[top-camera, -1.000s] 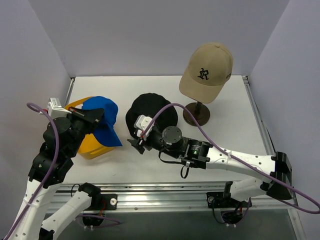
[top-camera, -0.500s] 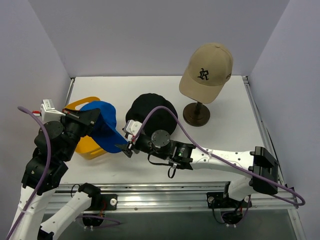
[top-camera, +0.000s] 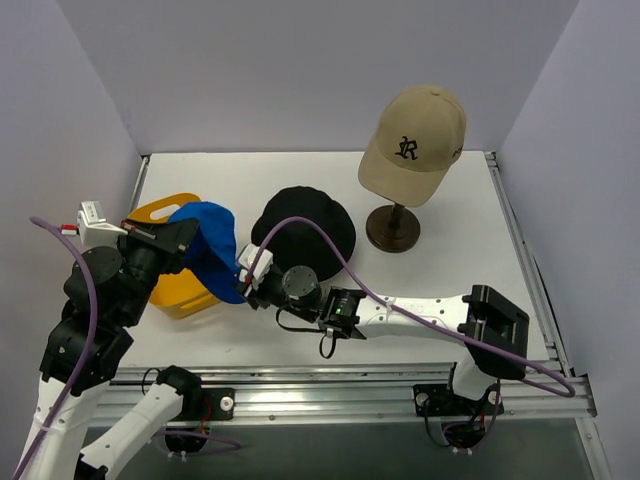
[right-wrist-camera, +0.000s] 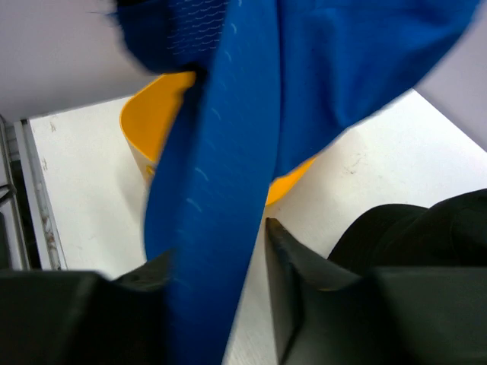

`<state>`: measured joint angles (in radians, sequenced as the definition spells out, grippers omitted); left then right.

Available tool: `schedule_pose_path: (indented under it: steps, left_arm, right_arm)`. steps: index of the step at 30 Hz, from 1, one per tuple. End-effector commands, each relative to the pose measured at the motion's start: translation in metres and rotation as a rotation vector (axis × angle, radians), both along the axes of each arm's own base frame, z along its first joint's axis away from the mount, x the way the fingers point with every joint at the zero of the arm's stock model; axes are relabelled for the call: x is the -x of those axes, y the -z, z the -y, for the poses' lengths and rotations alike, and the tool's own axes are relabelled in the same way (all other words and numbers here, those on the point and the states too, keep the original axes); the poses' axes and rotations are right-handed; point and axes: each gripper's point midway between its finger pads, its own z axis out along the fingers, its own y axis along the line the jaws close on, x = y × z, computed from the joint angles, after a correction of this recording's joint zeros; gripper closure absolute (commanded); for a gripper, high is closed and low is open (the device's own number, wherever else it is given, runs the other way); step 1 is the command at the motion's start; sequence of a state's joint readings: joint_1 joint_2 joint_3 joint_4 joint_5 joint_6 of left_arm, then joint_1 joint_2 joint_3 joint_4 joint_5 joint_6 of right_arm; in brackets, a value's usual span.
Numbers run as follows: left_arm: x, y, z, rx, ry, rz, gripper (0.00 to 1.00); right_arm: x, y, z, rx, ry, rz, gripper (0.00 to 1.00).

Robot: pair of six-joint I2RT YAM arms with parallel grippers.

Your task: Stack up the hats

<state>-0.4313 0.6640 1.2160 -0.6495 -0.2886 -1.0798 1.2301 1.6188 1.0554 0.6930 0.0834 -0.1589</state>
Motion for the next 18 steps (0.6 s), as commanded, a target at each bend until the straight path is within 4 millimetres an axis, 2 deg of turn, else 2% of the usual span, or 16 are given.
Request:
schedule_pose_path:
  steps: [1, 3, 6, 7, 8, 9, 10, 11, 12, 14, 16, 18]
  left_arm:
    - [0.008, -0.02, -0.007, 0.022, -0.018, 0.057, 0.98]
    - [0.009, -0.021, -0.008, 0.006, -0.017, 0.061, 0.98]
    - [0.01, -0.018, -0.013, -0.07, -0.027, 0.049, 0.98]
    - [0.013, -0.025, -0.015, -0.083, -0.03, 0.063, 0.98]
    - [0.013, -0.026, -0.015, -0.12, -0.023, 0.071, 0.98]
    - [0.014, -0.028, -0.016, -0.128, -0.021, 0.078, 0.98]
    - [0.014, -0.03, -0.015, -0.131, -0.013, 0.085, 0.98]
    - [0.012, -0.03, -0.014, -0.148, -0.01, 0.094, 0.98]
    - [0.007, -0.035, -0.01, -0.148, -0.004, 0.117, 0.98]
    - [-0.006, -0.033, -0.002, -0.188, 0.017, 0.117, 0.98]
    - [-0.016, -0.043, 0.01, -0.203, 0.055, 0.16, 0.98]
    - [-0.031, -0.05, 0.021, -0.237, 0.083, 0.168, 0.98]
  right_arm:
    - [-0.011, -0.043, 0.003, -0.155, 0.066, 0.026, 0.76]
    - [-0.015, -0.044, 0.009, -0.147, 0.097, 0.027, 1.0]
    - [-0.029, -0.07, 0.043, -0.104, 0.234, 0.09, 1.0]
    - [-0.033, -0.087, 0.064, -0.082, 0.3, 0.114, 1.0]
    - [-0.036, -0.099, 0.075, -0.038, 0.321, 0.169, 1.0]
    - [-0.037, -0.13, 0.083, -0.057, 0.348, 0.202, 1.0]
    - [-0.039, -0.145, 0.1, -0.024, 0.392, 0.225, 1.0]
    - [-0.039, -0.16, 0.107, -0.019, 0.408, 0.252, 1.0]
    - [-0.04, -0.19, 0.115, -0.031, 0.424, 0.304, 1.0]
    - [-0.043, -0.214, 0.13, -0.007, 0.472, 0.354, 1.0]
    - [-0.047, -0.242, 0.142, 0.019, 0.518, 0.441, 1.0]
    - [-0.057, -0.255, 0.149, 0.077, 0.564, 0.524, 1.0]
